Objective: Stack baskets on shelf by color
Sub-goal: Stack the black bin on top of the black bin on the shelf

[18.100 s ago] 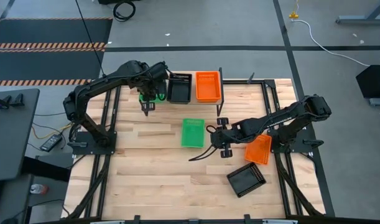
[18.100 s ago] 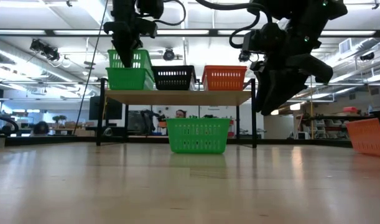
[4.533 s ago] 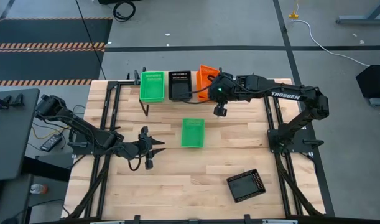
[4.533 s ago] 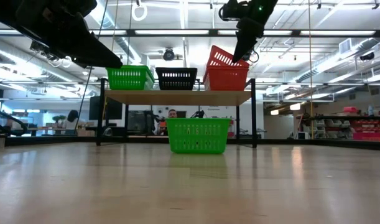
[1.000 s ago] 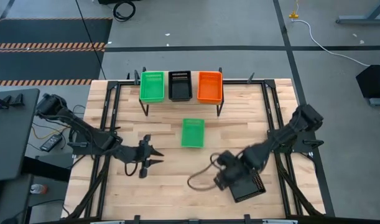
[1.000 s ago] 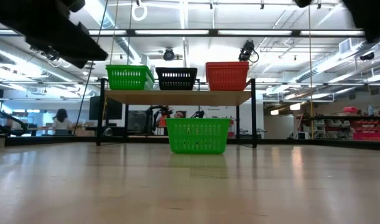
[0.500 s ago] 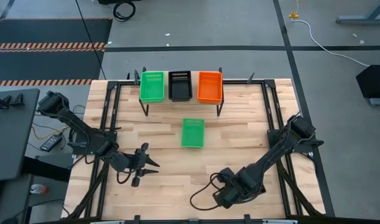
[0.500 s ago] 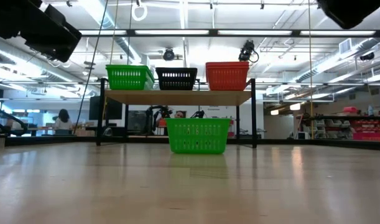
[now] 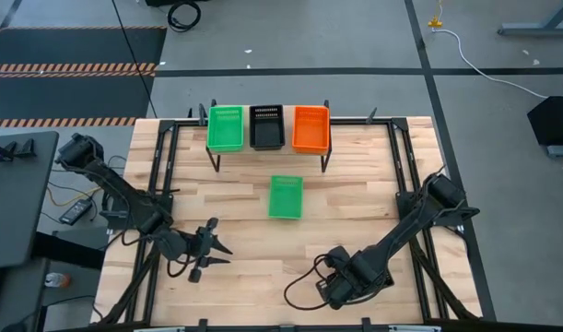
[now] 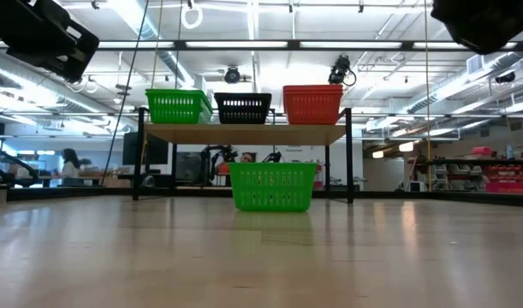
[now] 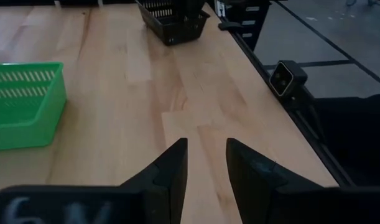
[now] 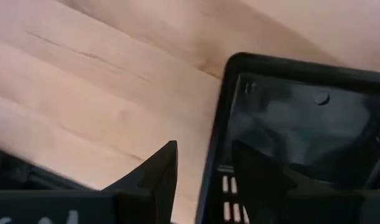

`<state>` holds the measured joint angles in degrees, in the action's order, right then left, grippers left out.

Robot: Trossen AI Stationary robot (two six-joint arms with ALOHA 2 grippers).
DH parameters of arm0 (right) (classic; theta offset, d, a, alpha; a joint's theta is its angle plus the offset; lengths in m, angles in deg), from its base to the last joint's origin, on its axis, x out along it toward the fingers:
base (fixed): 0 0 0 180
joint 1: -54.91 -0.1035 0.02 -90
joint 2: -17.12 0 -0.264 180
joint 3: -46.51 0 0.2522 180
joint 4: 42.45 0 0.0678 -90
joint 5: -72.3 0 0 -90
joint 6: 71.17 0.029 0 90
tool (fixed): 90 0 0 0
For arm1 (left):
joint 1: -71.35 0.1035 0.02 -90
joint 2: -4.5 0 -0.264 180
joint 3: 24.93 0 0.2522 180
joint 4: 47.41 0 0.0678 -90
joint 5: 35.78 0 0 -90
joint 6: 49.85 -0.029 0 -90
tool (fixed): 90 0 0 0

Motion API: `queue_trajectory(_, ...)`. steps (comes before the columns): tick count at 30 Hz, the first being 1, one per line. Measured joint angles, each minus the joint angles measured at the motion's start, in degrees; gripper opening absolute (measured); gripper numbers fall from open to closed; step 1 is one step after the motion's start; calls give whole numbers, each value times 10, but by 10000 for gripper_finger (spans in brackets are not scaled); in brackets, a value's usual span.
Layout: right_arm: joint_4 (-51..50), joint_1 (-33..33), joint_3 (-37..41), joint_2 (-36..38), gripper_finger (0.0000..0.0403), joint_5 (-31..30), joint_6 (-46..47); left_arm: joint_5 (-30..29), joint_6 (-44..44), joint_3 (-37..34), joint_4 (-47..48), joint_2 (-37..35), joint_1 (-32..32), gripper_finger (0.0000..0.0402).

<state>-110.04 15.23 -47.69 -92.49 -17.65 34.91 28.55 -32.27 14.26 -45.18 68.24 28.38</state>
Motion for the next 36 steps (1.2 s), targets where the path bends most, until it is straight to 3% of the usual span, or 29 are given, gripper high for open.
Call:
queue_trajectory(12, 1, 1, 0, -40, 139, 15, 4, 0, -1, 0, 17, 0, -24, 117)
queue_trajectory(16, 7, 0, 0, -58, 105, 39, -25, -1, 1, 0, 21, 0, -27, 117)
queue_trajectory(22, -6, 17, 0, -49, 12, 37, -87, -2, 9, 0, 25, 0, -27, 117)
queue_trajectory(27, -19, 48, -1, -42, 10, 31, -161, -2, 20, 0, 25, 0, -27, 117)
queue_trajectory(32, -138, 82, -66, -37, 7, 4, -244, -11, 46, 0, 28, 0, -35, 117)
queue_trajectory(36, -259, 109, -173, -37, 7, -73, -324, -34, 58, 0, 35, 0, -49, 117)
